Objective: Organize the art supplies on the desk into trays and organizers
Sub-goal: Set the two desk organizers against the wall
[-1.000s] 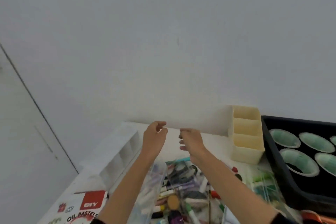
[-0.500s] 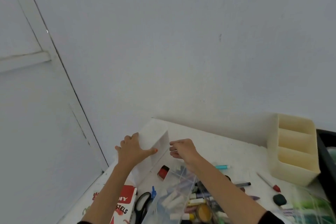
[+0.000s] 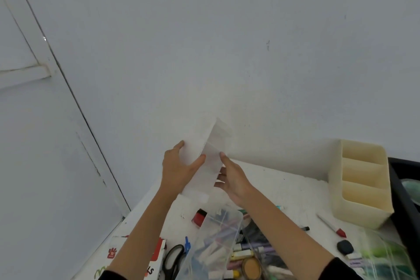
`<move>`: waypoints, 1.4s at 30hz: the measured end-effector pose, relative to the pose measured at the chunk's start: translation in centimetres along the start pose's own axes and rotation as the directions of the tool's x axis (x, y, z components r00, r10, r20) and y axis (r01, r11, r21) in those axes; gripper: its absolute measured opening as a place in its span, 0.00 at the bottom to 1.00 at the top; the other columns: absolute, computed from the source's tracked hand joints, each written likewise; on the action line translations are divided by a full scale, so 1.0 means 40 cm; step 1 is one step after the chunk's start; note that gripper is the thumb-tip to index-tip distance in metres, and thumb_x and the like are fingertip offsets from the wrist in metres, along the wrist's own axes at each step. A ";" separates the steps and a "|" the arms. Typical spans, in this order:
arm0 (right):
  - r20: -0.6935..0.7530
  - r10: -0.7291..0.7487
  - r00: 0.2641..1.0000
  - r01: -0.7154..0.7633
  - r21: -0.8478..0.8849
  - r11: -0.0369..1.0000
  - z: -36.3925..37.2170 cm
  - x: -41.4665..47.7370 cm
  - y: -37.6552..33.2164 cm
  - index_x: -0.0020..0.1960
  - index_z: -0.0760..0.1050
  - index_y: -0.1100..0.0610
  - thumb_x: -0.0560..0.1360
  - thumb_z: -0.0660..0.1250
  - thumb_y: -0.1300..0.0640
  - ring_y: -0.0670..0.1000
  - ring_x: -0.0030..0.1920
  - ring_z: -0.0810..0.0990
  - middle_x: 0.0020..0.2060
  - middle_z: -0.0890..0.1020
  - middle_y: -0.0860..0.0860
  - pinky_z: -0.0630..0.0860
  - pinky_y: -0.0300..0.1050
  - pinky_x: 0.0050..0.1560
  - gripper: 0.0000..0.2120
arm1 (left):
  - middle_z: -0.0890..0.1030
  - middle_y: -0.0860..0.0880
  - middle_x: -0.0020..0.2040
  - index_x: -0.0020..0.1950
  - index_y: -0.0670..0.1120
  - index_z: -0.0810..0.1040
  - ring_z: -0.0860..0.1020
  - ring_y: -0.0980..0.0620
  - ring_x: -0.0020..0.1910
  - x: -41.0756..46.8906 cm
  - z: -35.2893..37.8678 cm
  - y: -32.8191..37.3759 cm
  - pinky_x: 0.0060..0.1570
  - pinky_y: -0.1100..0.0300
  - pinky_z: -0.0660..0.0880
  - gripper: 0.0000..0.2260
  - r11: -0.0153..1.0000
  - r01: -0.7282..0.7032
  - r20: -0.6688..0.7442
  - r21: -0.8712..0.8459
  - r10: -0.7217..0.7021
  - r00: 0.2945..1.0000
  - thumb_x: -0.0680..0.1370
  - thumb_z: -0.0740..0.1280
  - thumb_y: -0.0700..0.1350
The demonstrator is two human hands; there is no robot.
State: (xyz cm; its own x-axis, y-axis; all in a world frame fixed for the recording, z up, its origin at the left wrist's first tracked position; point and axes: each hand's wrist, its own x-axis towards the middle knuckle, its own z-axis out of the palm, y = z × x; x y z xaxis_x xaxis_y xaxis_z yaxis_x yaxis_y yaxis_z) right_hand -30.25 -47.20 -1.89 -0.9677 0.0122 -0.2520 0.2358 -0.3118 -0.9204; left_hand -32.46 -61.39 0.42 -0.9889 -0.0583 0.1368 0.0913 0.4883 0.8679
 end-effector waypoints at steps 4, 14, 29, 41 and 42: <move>-0.025 -0.180 0.983 0.180 -0.007 0.984 -0.029 -0.030 -0.068 0.59 0.75 0.54 0.80 0.57 0.61 0.53 0.50 0.81 0.52 0.82 0.53 0.79 0.45 0.46 0.12 | 0.71 0.50 0.65 0.73 0.48 0.62 0.73 0.50 0.60 -0.004 0.047 0.059 0.58 0.54 0.74 0.33 0.986 -0.089 -0.002 -0.141 0.089 0.996 0.72 0.71 0.53; -0.243 -0.617 0.748 0.487 -0.430 0.760 -0.223 -0.107 -0.169 0.50 0.76 0.45 0.79 0.53 0.67 0.50 0.47 0.80 0.46 0.82 0.48 0.77 0.42 0.45 0.20 | 0.81 0.41 0.47 0.73 0.42 0.64 0.79 0.43 0.46 -0.035 0.236 0.221 0.46 0.50 0.75 0.20 0.871 -0.437 0.001 0.223 0.449 0.894 0.81 0.58 0.43; -0.470 -0.712 0.523 -0.016 -0.840 0.543 -0.511 -0.174 -0.110 0.57 0.76 0.59 0.70 0.68 0.68 0.52 0.44 0.74 0.46 0.70 0.52 0.71 0.40 0.45 0.16 | 0.80 0.45 0.41 0.59 0.36 0.77 0.77 0.55 0.35 -0.105 0.562 0.214 0.40 0.63 0.76 0.12 0.879 -0.447 0.270 -0.170 0.477 0.836 0.78 0.60 0.34; -0.631 -0.624 0.461 -0.261 -0.768 0.585 -0.563 -0.131 -0.063 0.57 0.73 0.55 0.71 0.69 0.53 0.50 0.53 0.73 0.53 0.73 0.51 0.75 0.46 0.48 0.16 | 0.75 0.50 0.36 0.55 0.36 0.75 0.72 0.57 0.29 -0.115 0.636 0.198 0.31 0.69 0.68 0.10 0.882 -0.460 0.234 -0.106 0.472 0.850 0.81 0.56 0.37; -0.641 -0.612 0.463 -0.298 -0.763 0.574 -0.567 -0.124 -0.065 0.56 0.74 0.54 0.72 0.68 0.52 0.51 0.54 0.72 0.52 0.74 0.51 0.75 0.47 0.50 0.14 | 0.74 0.51 0.37 0.55 0.37 0.75 0.71 0.59 0.30 -0.112 0.644 0.200 0.31 0.70 0.67 0.10 0.885 -0.458 0.231 -0.085 0.465 0.855 0.80 0.56 0.36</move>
State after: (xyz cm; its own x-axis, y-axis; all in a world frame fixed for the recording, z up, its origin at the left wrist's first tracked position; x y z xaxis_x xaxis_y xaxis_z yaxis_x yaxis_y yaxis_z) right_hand -24.01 -24.90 -5.00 -0.5343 0.8058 0.2551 0.4925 0.5421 -0.6808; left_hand -30.33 -34.77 -5.55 -0.8299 0.3785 0.4099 0.5439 0.3851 0.7456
